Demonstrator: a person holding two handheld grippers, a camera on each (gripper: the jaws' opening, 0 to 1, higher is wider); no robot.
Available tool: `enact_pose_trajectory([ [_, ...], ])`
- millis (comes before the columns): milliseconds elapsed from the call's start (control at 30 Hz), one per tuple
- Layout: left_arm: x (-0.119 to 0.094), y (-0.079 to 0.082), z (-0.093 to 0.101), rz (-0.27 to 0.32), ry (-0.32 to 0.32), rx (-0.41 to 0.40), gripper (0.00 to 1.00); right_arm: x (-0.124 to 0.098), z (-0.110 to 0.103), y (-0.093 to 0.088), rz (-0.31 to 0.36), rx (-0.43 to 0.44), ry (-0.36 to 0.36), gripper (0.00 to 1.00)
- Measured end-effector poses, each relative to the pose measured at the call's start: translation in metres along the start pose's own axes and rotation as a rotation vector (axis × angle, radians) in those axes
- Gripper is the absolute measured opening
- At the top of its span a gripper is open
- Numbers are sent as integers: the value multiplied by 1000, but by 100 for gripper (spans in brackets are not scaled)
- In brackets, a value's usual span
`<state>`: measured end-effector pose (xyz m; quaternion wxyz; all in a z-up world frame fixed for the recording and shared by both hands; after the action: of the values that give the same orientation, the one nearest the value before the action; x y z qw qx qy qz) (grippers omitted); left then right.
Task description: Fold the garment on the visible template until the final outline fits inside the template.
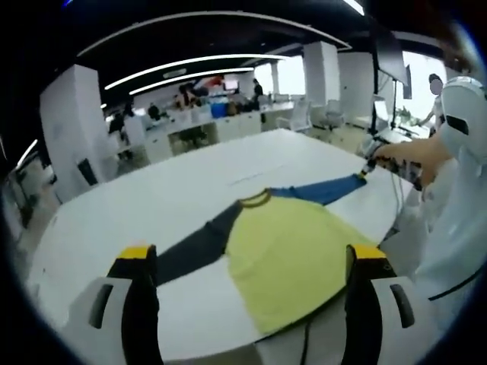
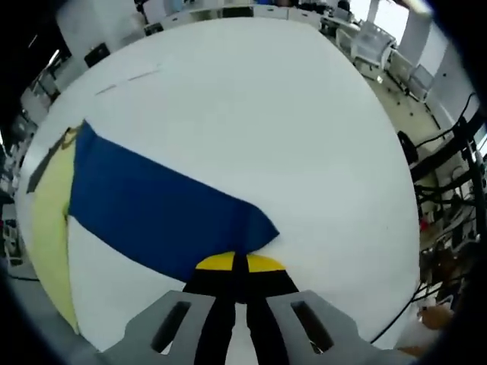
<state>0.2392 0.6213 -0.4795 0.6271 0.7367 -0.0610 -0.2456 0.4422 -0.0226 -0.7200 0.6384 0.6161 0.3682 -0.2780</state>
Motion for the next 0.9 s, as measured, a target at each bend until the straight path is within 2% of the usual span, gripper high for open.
enact_pose_trajectory([
  [167,0,2,-3,-3,-10,42,100,-14,-7,11,29,23,21,3],
  [333,-4,3,-3,25,-20,39,100,-31,-17,23,42,15,31,3],
  [433,-7,0,-4,33,-16,32,100,-42,-25,35,78,10,47,3],
  [567,-11,-9,-7,13,-4,40,100,-59,-34,53,115,-10,67,3],
  [633,-14,-8,-6,30,-15,34,100,-66,-39,61,132,-29,66,3],
  [667,-14,-7,-5,42,-21,33,100,-73,-48,68,147,-38,73,3],
  [733,-17,-4,-3,56,-24,43,100,-79,-58,77,185,-24,108,3],
  [900,-20,1,-2,94,-38,45,100,-96,-57,95,228,-32,114,3],
])
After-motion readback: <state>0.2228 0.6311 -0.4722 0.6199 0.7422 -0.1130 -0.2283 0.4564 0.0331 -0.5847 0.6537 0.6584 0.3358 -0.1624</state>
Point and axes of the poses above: the point that each gripper's makers call its tool centre point, and the gripper's own axes: x roughly forward along the fingers, z roughly to its right, y roughly out of its top, the point moved 4 cm from there along -x, roughly backward along the fingers, and after that the axes turned 11 degrees about z, right-handed, at the moved point
